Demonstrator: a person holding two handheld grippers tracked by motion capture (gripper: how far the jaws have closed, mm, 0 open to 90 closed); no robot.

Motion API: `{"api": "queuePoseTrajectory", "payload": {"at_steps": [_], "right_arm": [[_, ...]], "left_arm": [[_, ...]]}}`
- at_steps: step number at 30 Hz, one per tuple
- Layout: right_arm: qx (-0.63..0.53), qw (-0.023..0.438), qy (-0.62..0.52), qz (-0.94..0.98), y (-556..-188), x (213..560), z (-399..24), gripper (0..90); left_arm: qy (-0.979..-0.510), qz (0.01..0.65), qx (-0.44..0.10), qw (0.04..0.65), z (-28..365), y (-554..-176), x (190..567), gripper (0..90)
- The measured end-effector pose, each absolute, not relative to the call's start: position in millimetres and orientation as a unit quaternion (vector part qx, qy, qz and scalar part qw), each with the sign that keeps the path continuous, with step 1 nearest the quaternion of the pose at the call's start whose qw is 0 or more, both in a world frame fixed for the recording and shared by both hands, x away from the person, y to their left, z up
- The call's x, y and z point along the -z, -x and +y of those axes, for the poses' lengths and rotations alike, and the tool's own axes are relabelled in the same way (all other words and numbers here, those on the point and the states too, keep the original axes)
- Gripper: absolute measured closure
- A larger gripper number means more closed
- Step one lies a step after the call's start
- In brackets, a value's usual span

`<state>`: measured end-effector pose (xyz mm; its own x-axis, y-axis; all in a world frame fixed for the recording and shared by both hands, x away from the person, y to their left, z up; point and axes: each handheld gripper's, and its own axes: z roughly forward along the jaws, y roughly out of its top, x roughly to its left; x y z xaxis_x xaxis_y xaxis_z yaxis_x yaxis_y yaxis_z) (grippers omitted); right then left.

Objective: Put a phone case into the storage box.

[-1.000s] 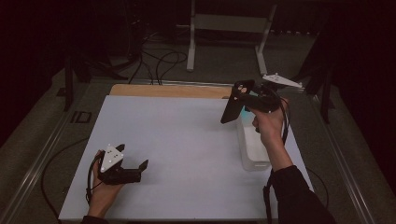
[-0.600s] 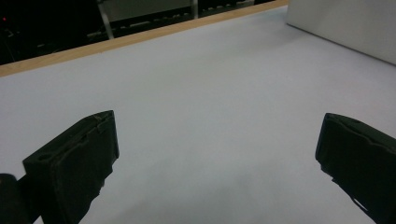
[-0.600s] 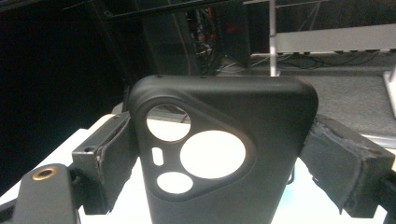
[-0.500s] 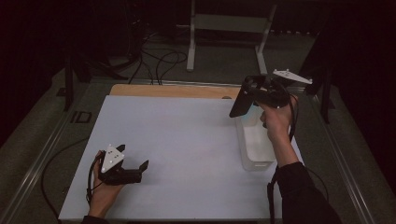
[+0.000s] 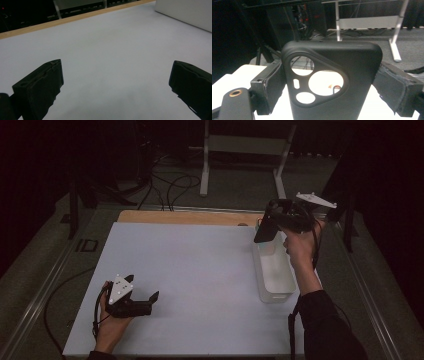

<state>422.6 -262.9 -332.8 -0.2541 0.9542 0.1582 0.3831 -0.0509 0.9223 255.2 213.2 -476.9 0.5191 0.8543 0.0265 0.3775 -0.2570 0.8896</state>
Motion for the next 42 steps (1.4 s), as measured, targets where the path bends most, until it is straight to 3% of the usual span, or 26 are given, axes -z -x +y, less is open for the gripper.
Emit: {"api": "queuePoseTrajectory", "payload": {"at_steps": [28, 42], "right_arm": [[-0.42, 0.322, -0.58, 0.619, -450, 363, -272, 13.7], [-0.389, 0.312, -0.596, 0.629, -462, 399, -266, 13.4]], "left_arm": [[-0.738, 0.415, -0.272, 0.457, 217, -253, 474, 0.2], [-0.732, 0.418, -0.279, 0.461, 219, -251, 472, 0.2]]}}
